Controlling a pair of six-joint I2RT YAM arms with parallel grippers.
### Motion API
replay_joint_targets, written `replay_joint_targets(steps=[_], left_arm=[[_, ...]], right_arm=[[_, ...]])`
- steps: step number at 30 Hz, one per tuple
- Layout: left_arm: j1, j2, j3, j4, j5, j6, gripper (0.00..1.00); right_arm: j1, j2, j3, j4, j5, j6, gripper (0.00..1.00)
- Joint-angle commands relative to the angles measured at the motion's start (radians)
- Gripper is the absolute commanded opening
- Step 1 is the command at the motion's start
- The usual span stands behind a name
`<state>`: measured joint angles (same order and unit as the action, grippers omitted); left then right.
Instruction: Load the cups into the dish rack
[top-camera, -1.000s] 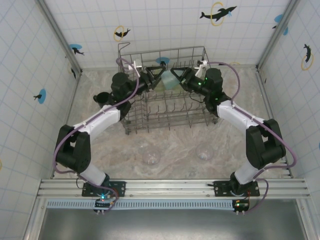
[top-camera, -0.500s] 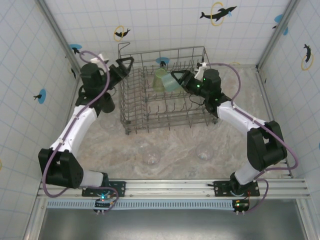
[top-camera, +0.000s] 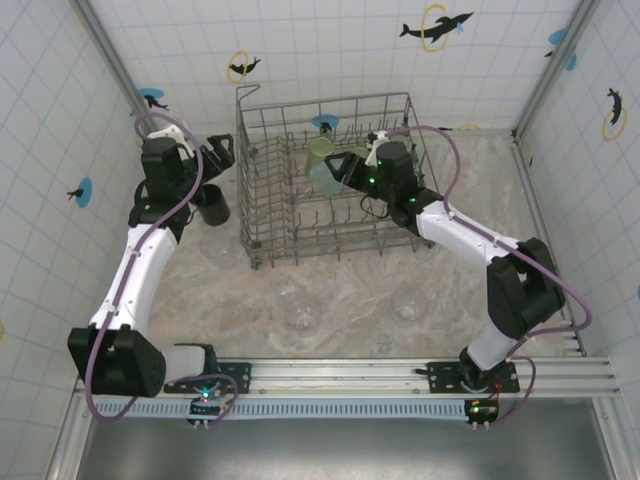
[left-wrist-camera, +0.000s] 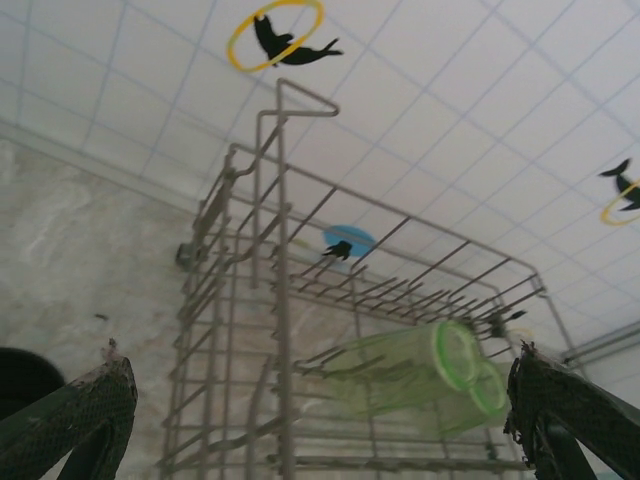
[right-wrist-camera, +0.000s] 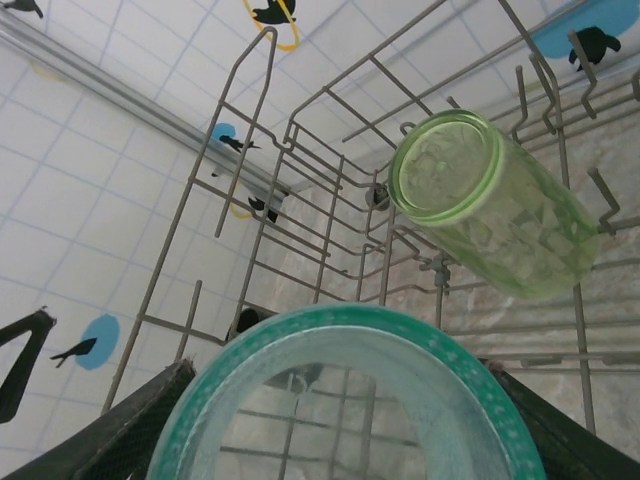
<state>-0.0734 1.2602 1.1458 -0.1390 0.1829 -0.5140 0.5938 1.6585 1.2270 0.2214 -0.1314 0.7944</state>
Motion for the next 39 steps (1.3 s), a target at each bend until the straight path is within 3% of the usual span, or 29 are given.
replay_joint_targets(steps=[1,7,11,21,39], left_arm=[[0.008,-0.037,-0.038,-0.063,-0.076,0.105,0.97],[0.012,-0.080,-0.103,-0.057,-0.095,0.175,0.97],[0.015,-0.092,-0.113,-0.079,-0.147,0.216,0.97],[0.024,-0.100,-0.190,-0.060,-0.140,0.235,0.97],[0.092,-0.133,-0.243,-0.065,-0.090,0.202,0.97]], right_arm=[[0.027,0.054,0.082,-0.058,0.099,-0.075,0.40],[0.056,0.152,0.203,-0.166,0.173,-0.108,0.39],[0.091,0.191,0.239,-0.184,0.243,-0.131,0.39],[0.152,0.270,0.302,-0.185,0.391,-0.140,0.39],[0.170,0.432,0.479,-0.244,0.479,-0.165,0.40]])
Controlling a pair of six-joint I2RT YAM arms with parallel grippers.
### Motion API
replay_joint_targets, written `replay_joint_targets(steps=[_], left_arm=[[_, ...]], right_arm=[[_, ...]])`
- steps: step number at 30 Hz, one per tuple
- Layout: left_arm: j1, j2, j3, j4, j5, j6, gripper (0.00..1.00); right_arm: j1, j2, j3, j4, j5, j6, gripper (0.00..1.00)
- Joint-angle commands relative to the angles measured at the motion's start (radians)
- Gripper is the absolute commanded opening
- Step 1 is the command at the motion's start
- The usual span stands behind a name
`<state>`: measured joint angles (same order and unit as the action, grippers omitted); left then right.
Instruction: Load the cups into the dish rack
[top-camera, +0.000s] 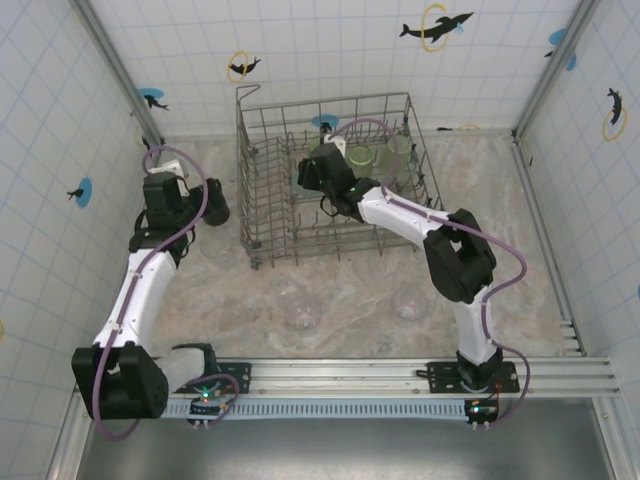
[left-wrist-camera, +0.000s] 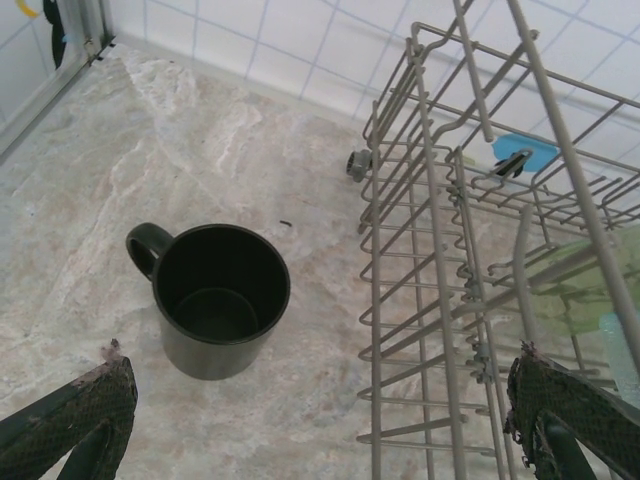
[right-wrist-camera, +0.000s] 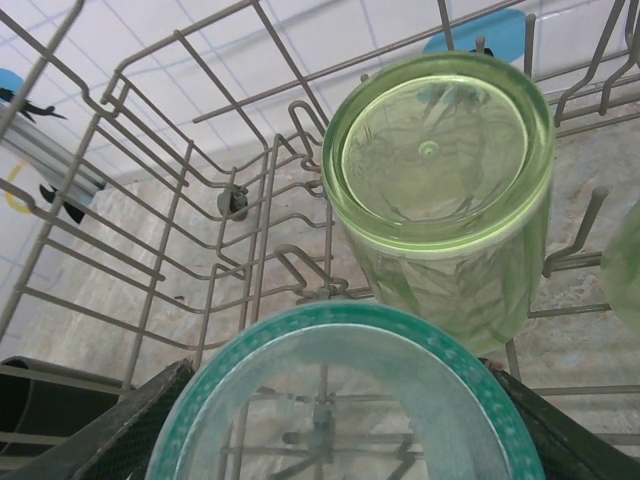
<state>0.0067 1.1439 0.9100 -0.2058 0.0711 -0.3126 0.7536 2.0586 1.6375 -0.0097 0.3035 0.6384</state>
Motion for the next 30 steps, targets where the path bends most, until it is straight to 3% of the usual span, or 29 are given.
replay_joint_targets(steps=[1,30], left_arm=[[0.013,-0.016,-0.008,0.002,0.023,-0.001,0.97],[0.067,0.024,-0.004,0.003,0.101,-0.034,0.97]], right_arm=[[0.011,0.038,0.074,-0.015,0.046,-0.012,0.40],[0.058,0.251,0.301,-0.197,0.114,-0.171,0.54]])
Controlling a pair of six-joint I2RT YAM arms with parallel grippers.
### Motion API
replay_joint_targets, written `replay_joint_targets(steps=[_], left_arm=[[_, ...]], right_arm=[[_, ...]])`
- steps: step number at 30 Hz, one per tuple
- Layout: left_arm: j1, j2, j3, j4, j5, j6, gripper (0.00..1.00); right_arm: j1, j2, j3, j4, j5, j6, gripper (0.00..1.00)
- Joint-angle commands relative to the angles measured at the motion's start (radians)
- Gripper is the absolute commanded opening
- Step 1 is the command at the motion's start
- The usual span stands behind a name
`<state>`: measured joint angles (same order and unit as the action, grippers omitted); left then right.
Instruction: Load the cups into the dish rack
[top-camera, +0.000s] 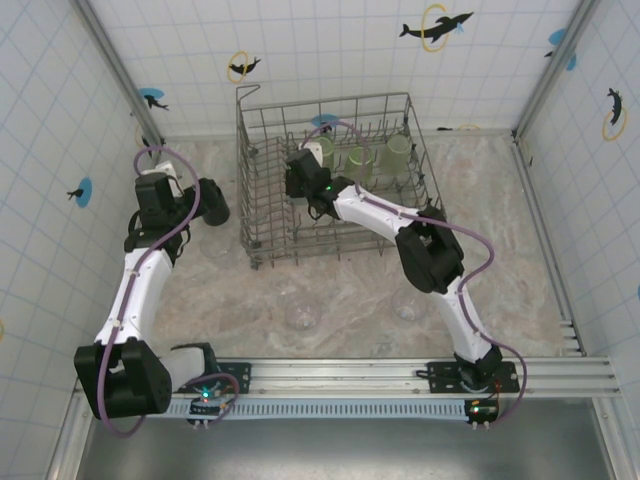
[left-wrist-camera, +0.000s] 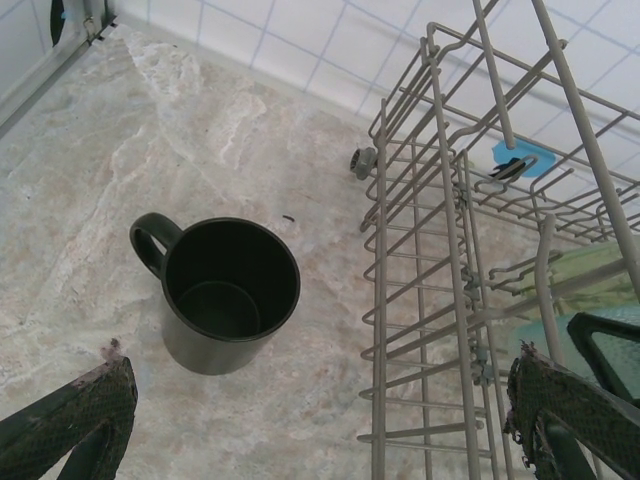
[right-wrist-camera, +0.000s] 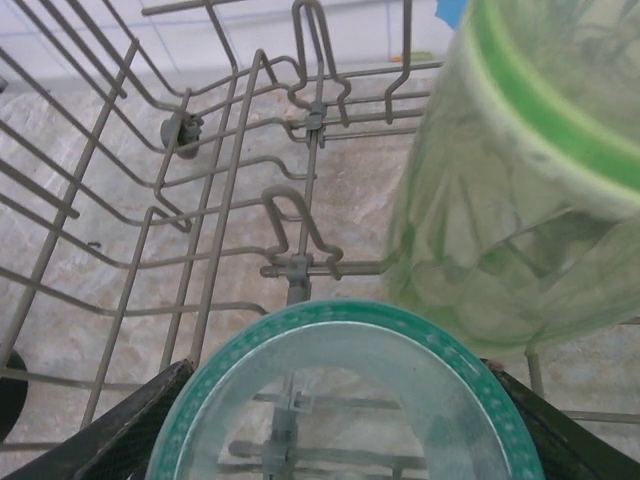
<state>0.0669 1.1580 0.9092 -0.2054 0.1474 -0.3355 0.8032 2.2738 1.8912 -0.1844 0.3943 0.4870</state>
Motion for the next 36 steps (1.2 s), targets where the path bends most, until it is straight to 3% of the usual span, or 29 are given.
replay_joint_targets(steps=[1,18,26,36], left_arm=[[0.008,0.012,-0.003,0.002,0.024,-0.012,0.97],[0.032,0.020,-0.006,0.001,0.022,-0.036,0.97],[0.037,0.027,-0.006,0.001,0.017,-0.040,0.97],[0.056,0.043,-0.004,-0.003,0.002,-0.055,0.97]], right_arm=[[0.007,0.035,0.048,-0.026,0.024,-0.019,0.56],[0.014,0.023,0.051,-0.060,0.008,-0.025,0.83],[0.016,0.022,0.051,-0.065,-0.006,-0.016,0.85],[0.034,-0.086,0.054,-0.067,-0.025,-0.019,0.88]])
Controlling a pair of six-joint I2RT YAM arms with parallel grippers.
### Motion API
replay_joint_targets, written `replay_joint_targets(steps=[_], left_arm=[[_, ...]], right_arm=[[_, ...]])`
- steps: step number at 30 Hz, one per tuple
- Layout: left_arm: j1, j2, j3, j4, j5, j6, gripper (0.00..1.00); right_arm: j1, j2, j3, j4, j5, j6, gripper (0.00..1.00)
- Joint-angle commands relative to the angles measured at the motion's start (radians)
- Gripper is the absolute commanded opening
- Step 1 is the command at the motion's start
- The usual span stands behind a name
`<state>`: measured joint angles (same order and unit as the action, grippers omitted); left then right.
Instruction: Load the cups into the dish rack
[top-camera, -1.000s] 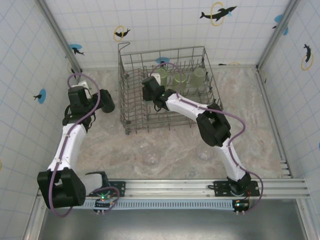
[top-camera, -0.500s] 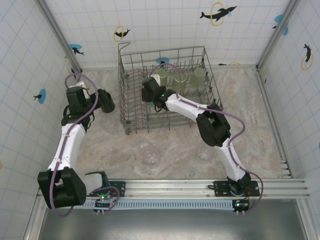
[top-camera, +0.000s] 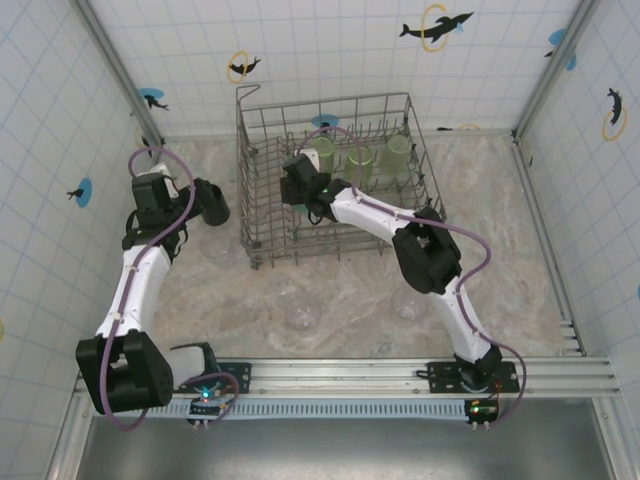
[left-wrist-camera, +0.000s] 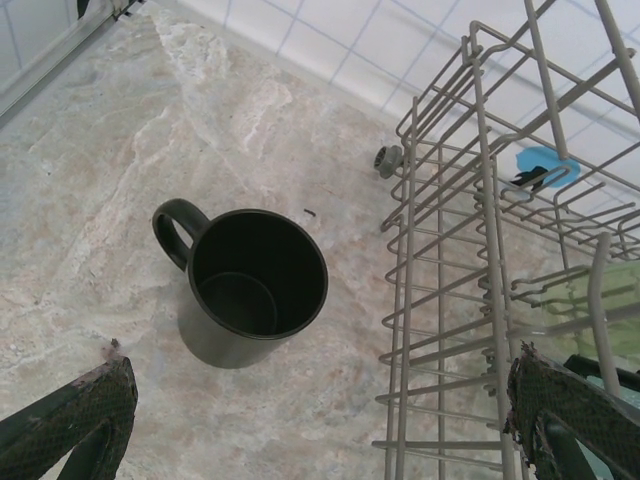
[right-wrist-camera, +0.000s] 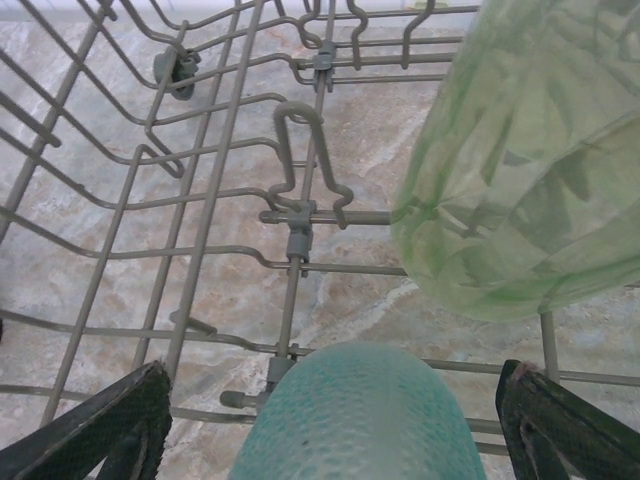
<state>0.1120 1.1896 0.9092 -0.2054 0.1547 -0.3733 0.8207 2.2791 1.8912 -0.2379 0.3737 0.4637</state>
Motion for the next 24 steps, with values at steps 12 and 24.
replay_joint_targets(steps=[12,24], left_arm=[[0.024,0.067,0.007,-0.021,-0.055,-0.052,0.97],[0.024,0.124,0.006,-0.044,-0.208,-0.081,0.98]], right_arm=[[0.042,-0.262,-0.040,-0.058,-0.002,-0.032,1.00],[0.018,-0.498,-0.300,-0.009,-0.114,-0.119,1.00]])
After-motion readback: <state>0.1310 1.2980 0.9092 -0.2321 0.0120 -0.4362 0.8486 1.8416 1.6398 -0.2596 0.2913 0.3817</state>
